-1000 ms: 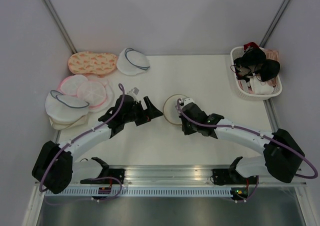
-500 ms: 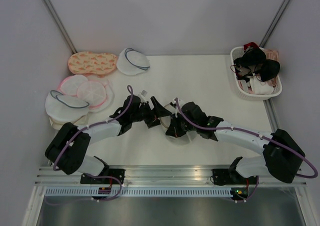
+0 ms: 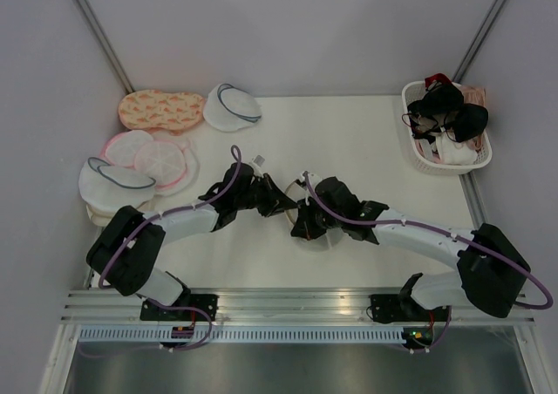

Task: Unzip the laundry bag and remove the bra

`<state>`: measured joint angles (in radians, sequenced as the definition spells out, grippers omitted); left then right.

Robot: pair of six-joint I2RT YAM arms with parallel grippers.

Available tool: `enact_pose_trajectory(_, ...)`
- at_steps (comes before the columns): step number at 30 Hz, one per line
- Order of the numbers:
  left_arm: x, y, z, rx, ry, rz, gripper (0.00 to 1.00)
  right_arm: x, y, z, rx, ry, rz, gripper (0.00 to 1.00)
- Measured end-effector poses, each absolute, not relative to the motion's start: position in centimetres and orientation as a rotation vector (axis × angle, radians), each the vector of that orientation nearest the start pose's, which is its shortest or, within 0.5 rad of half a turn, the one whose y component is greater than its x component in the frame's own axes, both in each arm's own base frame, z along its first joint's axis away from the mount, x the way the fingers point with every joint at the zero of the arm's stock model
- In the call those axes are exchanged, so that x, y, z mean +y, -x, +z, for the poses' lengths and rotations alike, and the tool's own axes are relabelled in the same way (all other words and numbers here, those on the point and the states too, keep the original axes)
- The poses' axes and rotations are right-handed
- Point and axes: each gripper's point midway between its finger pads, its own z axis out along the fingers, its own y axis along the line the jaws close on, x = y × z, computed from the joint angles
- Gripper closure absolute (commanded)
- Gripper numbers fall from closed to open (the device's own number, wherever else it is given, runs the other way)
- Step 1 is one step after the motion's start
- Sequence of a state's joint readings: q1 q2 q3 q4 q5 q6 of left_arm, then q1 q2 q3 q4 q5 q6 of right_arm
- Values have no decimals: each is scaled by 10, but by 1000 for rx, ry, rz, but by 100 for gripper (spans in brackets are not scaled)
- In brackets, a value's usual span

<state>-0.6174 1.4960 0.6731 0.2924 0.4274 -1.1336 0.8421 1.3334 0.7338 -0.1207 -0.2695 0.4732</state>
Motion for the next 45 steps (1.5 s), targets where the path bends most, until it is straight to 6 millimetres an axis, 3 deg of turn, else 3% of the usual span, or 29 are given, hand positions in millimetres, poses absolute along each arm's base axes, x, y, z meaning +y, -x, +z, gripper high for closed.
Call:
enact_pose_trajectory(9,-303,-268,109,2419,325,-1303,98,284,-187,76,2493,594,751,100)
enact_pose_trajectory(14,-295,-275,107,2417,348,-1279,98,258,-186,59,2565,569,562,100)
enact_pose_trajectory(19,-292,-276,105,2420,348,-1270,97,226,-200,53,2580,490,303,100)
enact_pose_trajectory(21,-292,-275,106,2418,346,-1271,85,220,-209,58,2553,460,233,100)
enact_pose_trajectory(22,-291,-274,106,2416,345,-1272,66,218,-213,61,2541,448,209,100)
enact_pose_trajectory(25,-286,-269,107,2407,329,-1266,22,206,-224,63,2518,416,84,100)
enact_pose_trajectory(28,-279,-263,114,2389,330,-1265,6,192,-226,60,2520,407,-17,100)
enact_pose_trajectory(32,-266,-261,135,2325,341,-1224,1,176,-229,62,2503,394,-127,100)
enact_pose_trajectory(33,-262,-259,144,2298,342,-1216,0,172,-231,63,2496,389,-155,80)
enact_pose_trajectory(35,-253,-257,159,2247,355,-1192,1,166,-233,66,2485,378,-197,51)
enact_pose_trajectory(36,-247,-256,167,2216,363,-1179,0,164,-234,69,2480,374,-217,29)
enact_pose_trajectory(39,-229,-249,185,2139,390,-1143,0,162,-238,79,2463,363,-243,18)
enact_pose_trajectory(45,-202,-234,203,2061,433,-1088,1,182,-228,96,2476,422,-44,17)
